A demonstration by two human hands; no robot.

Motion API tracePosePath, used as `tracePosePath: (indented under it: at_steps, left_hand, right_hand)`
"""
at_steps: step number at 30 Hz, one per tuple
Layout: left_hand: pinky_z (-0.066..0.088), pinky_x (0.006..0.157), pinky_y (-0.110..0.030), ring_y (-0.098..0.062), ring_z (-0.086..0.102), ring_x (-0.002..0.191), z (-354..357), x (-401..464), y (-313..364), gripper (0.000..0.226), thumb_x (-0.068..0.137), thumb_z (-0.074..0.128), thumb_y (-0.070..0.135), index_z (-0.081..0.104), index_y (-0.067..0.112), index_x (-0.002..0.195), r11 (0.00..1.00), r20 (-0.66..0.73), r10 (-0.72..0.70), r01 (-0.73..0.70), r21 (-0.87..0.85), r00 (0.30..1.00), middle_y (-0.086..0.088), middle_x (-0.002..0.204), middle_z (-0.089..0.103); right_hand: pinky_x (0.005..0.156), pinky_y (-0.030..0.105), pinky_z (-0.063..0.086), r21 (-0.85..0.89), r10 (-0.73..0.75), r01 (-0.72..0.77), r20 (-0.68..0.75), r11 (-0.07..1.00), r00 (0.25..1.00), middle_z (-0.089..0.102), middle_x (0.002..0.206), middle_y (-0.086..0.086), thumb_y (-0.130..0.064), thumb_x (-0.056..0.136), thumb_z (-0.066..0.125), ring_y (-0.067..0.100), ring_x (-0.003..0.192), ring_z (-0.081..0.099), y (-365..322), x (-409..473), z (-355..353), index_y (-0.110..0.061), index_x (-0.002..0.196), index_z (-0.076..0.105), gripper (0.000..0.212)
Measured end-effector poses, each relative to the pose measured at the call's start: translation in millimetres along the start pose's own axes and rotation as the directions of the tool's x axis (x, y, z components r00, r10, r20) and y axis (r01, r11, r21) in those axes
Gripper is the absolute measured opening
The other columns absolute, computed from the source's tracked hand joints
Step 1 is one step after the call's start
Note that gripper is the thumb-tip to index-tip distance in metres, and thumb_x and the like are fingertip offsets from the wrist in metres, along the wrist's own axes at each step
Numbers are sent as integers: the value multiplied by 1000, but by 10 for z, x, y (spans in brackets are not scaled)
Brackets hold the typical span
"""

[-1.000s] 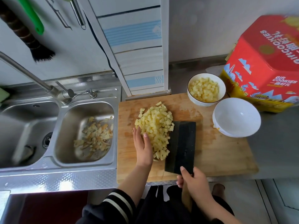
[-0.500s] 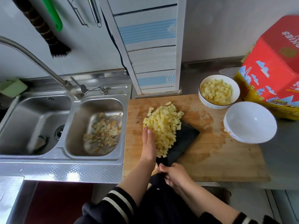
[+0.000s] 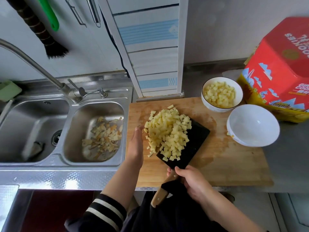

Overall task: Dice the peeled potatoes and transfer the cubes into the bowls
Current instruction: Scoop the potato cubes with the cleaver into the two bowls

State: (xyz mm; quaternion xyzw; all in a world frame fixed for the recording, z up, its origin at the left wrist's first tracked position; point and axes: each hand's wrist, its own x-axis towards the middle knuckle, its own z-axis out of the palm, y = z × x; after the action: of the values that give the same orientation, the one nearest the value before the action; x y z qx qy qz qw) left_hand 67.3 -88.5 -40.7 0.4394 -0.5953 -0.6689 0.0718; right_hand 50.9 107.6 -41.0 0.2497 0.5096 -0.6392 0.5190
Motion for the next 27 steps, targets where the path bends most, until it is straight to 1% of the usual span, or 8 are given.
tracePosePath:
  at_steps: [3,6,9,11,16,18,21,27]
  left_hand:
    - [30,103,-34,-17,40,133,29,-36,18,38,103,25,51,53,37,124,999,-24,23,-22,28,999,4,141,49]
    - [33,99,-33,-17,43,126,92,-109,102,42,105,27,43,54,26,132,997,-66,58,-55,48,996,4,137,50]
    - [37,85,-19,-13,49,118,144,-172,192,39,106,30,34,54,19,132,989,-112,144,-138,58,983,4,129,54]
    - [35,75,-12,-9,49,114,150,-183,232,35,106,31,30,57,18,127,979,-136,197,-186,86,971,6,125,55]
    - [36,100,-28,-11,46,124,183,-155,277,30,106,35,28,59,20,122,943,-124,317,-298,145,940,11,126,54]
    - [34,107,-32,-11,43,129,219,-147,298,28,106,36,28,59,23,120,923,-99,365,-346,171,926,8,134,51]
    - [33,105,-28,-9,40,131,295,-157,365,27,105,36,26,56,23,123,896,-57,412,-392,210,910,4,143,45]
    - [32,110,-33,-11,38,135,476,-205,458,27,104,36,30,54,27,125,867,47,456,-455,205,889,10,143,43]
  right_hand:
    - [83,46,56,-8,-34,34,-18,999,999,70,100,26,3,95,54,34,93,71,-64,-94,-16,4,101,58,7]
    - [82,45,56,-63,-87,86,-14,994,996,72,95,24,2,94,54,31,86,71,-101,-130,-38,5,107,61,15]
    - [93,50,52,-101,-127,124,-32,987,991,72,91,22,0,95,55,31,85,70,-158,-163,-47,5,105,62,13]
    - [92,49,53,-115,-148,143,-41,983,988,73,91,22,0,95,54,31,85,71,-203,-172,-52,6,105,60,13]
    - [83,45,57,-87,-175,173,-16,981,984,72,97,24,2,94,54,31,88,70,-388,-235,-58,2,102,61,10]
    - [76,41,58,-97,-192,193,14,976,981,71,98,26,3,94,54,30,86,70,-471,-274,-63,4,105,60,13]
    - [67,34,57,-124,-195,201,60,972,979,70,101,26,3,94,53,31,87,70,-575,-355,-101,4,111,59,18]
    - [73,39,60,-97,-158,169,111,981,981,68,102,30,3,93,54,35,88,70,-756,-545,-252,16,131,41,42]
